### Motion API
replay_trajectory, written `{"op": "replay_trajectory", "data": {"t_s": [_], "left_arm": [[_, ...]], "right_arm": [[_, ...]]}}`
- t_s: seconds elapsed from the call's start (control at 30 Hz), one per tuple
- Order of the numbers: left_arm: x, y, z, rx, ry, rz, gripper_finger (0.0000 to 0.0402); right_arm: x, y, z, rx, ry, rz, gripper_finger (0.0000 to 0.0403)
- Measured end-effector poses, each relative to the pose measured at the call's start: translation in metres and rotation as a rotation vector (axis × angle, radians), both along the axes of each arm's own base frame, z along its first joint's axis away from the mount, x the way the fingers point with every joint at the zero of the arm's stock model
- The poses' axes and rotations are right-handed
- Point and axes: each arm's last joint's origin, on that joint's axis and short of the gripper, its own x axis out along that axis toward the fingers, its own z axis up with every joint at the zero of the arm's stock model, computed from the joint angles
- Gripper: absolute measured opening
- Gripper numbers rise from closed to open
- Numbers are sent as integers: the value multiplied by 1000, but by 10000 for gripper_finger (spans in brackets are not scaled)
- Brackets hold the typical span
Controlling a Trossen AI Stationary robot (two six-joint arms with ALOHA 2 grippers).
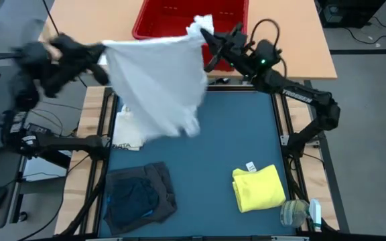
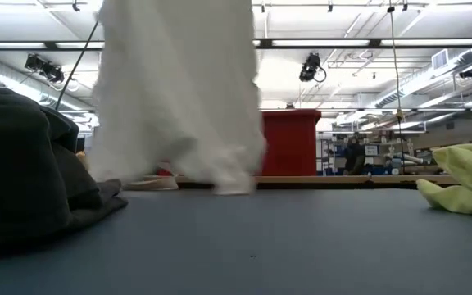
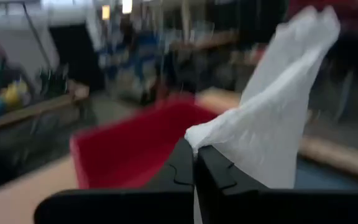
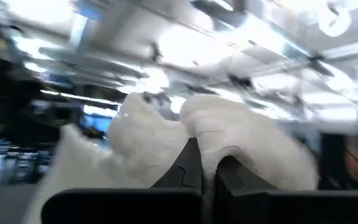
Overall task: Fold laundry
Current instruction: Fold the white shirt
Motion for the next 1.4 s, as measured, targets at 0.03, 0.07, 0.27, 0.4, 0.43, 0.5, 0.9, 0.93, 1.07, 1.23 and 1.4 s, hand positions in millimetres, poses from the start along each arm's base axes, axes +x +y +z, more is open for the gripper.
{"op": "replay_trajectory", "data": {"t_s": [0.03,0.07,0.27,0.4,0.43,0.5,0.9,0.93,1.07,1.23,1.4], "left_arm": [[-9,-6,11,26,-44,-17,0],[-17,-12,20,42,-90,-41,0],[-11,-20,26,-164,-244,-345,0],[50,-4,-17,-532,-179,-483,0],[69,-2,-32,-618,-161,-509,0],[109,-3,-65,-764,-120,-549,0],[292,-43,-213,-1234,-115,-954,15],[298,-46,-217,-1246,-104,-963,17],[305,-49,-218,-1238,-92,-995,45],[294,-27,-207,-1177,-110,-969,100],[266,1,-189,-1093,-92,-901,139]], "right_arm": [[-1,2,10,-22,9,14,6],[-2,4,18,-20,43,23,6],[-24,16,12,369,420,-121,6],[-61,19,-21,721,756,-177,6],[-69,20,-30,797,856,-176,6],[-80,24,-47,904,1041,-196,6],[-114,38,-138,1250,1533,-123,72],[-116,41,-144,1276,1547,-99,83],[-126,48,-156,1373,1544,-84,129],[-131,49,-153,1413,1420,-195,151],[-108,40,-142,1343,1079,-158,147]]}}
